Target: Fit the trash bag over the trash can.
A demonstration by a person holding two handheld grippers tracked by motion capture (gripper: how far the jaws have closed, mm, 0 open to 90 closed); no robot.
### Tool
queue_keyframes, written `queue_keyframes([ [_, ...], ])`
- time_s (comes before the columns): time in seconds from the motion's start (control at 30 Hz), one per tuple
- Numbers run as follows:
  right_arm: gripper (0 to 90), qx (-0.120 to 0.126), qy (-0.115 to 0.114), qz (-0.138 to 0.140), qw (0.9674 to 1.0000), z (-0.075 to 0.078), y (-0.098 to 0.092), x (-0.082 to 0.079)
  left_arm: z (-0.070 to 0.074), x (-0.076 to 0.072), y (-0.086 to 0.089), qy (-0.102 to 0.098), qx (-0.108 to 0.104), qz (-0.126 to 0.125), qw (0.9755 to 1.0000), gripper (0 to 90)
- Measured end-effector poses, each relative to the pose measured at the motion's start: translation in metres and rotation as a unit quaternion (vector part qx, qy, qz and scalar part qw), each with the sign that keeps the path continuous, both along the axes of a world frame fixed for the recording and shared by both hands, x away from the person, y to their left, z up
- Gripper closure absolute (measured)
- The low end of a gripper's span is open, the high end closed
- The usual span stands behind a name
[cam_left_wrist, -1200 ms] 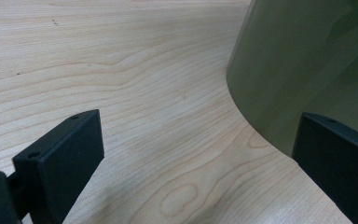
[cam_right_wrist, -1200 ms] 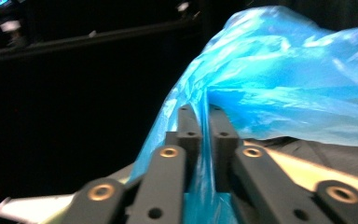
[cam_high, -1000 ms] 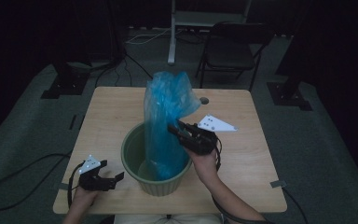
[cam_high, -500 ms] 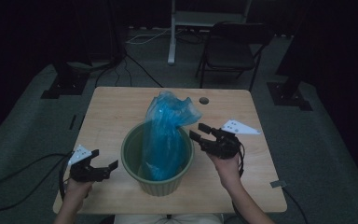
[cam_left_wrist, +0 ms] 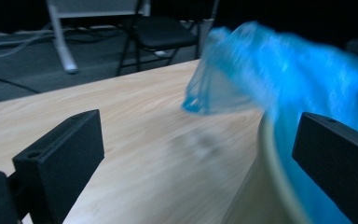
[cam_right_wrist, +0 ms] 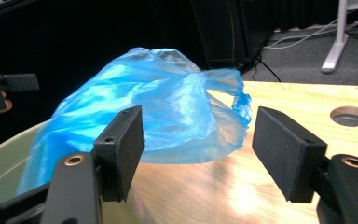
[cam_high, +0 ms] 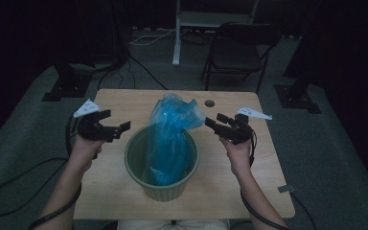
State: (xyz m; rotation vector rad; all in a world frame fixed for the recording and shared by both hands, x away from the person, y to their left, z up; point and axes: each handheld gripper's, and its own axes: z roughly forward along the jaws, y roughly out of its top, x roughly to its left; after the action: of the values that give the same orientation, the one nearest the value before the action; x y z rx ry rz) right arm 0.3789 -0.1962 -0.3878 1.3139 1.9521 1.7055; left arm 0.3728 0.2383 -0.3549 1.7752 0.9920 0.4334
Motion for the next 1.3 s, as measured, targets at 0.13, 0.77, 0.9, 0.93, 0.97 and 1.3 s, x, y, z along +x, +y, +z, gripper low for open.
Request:
queue_keyframes([
  [0.13,31.8,0.009,0.019,0.008,0.9997,-0.008,0.003,0.013,0.007,0.026,-0.026,0.023,0.011,-0.028,0.9993,2.7],
  [0.77,62.7,-0.041,0.044,0.059,0.9965,-0.013,0.029,0.036,0.002,0.079,-0.087,0.133,0.054,-0.124,0.9818,45.5],
  [0.9,83.4,-0.045,0.040,0.059,0.9964,-0.012,0.028,0.036,0.005,0.074,-0.089,0.127,0.055,-0.133,0.9814,68.2],
  [0.93,90.0,-0.050,0.036,0.057,0.9965,-0.011,0.028,0.035,0.006,0.073,-0.089,0.123,0.059,-0.131,0.9820,71.8],
  [0.97,90.0,-0.050,0.035,0.058,0.9965,-0.010,0.028,0.034,0.007,0.071,-0.089,0.117,0.062,-0.129,0.9828,75.8],
  [1.3,90.0,-0.037,-0.006,0.070,0.9968,0.011,0.024,0.013,0.026,0.041,-0.079,0.072,0.032,-0.154,0.9849,90.0],
])
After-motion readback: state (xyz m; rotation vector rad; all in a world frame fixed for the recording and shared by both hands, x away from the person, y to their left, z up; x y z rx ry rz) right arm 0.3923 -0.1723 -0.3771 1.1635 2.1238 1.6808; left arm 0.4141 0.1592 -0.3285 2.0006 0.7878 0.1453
